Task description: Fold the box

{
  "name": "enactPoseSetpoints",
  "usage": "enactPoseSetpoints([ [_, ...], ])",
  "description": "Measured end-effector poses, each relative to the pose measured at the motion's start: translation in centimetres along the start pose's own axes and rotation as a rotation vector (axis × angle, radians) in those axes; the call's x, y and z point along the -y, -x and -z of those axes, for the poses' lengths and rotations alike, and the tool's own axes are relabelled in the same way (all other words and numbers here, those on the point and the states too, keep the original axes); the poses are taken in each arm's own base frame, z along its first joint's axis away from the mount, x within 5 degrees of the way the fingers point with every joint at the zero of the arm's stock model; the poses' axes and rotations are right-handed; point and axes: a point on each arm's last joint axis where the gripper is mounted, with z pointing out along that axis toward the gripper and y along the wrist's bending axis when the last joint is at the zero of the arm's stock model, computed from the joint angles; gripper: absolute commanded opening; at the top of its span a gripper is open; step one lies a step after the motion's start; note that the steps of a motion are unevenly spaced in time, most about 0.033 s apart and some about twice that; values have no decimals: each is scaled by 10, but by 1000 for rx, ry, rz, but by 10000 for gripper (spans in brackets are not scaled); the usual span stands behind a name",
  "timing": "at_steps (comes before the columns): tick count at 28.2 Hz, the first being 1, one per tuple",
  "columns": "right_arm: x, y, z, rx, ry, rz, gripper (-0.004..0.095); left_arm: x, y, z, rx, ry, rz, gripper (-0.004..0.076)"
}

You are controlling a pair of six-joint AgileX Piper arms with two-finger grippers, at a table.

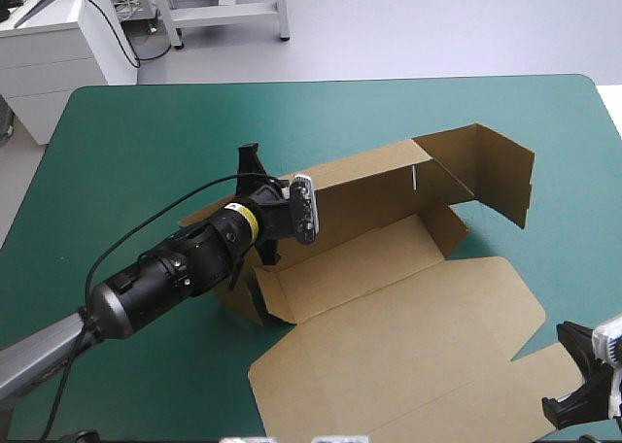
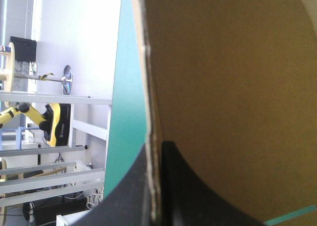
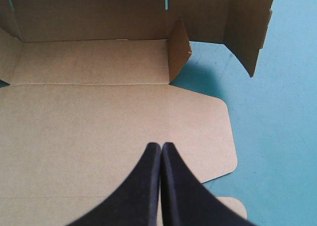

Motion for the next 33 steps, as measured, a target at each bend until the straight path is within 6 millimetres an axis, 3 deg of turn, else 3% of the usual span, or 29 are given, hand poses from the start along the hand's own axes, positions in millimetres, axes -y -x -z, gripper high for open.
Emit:
enactPoseSetpoints([
  [12, 2, 0, 0, 0, -25, -18, -19, -1, 5, 9, 78, 46, -207, -8],
  [18, 2, 0, 0, 2, -25, -46, -19, -4, 1, 7, 83, 53, -194, -8],
  [24, 2, 3, -4, -10, -25, -89, 12, 11, -5, 2, 83, 18, -190, -8],
  [27, 2, 7, -12, -46, -26, -99, 127, 17, -8, 2, 96, 14, -185, -8],
  [33, 1, 20, -39, -137, -28, -110, 616, 23, -10, 3, 110, 10, -149, -8],
])
